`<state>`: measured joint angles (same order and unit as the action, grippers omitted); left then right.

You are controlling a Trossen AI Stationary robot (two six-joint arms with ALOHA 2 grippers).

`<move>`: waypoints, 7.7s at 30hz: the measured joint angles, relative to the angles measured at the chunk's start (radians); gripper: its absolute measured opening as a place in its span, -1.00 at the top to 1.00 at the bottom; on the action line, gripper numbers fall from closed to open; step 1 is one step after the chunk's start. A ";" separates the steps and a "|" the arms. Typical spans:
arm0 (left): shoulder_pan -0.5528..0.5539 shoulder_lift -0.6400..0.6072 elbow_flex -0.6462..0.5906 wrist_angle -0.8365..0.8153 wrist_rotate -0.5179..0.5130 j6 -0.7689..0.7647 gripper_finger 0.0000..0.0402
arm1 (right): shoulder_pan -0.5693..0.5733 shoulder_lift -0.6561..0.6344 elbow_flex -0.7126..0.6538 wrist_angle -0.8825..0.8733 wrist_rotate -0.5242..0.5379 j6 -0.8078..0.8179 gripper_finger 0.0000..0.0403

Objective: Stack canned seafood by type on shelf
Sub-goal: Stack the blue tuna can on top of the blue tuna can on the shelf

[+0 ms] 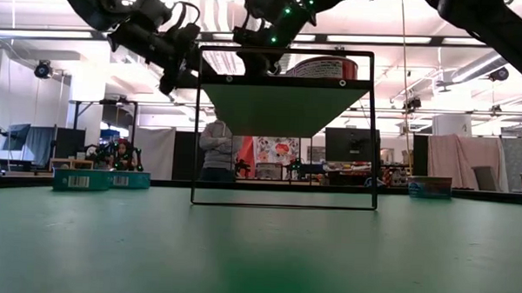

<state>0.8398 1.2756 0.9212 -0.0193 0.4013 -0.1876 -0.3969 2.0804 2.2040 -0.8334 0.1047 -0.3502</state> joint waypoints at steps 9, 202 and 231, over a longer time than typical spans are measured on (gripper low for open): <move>-0.021 0.025 0.000 0.000 -0.014 0.022 0.00 | 0.026 -0.008 -0.001 -0.020 0.131 -0.020 0.94; 0.134 0.347 0.024 0.184 0.335 -0.399 -0.25 | 0.148 -0.298 -0.002 -0.446 0.259 0.245 0.94; 0.132 0.363 0.025 0.240 0.349 -0.420 -0.25 | 0.148 -0.298 -0.002 -0.446 0.260 0.246 0.94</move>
<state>0.9719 1.6382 0.9459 0.2211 0.7502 -0.6073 -0.2485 1.7821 2.2024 -1.2799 0.3649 -0.1040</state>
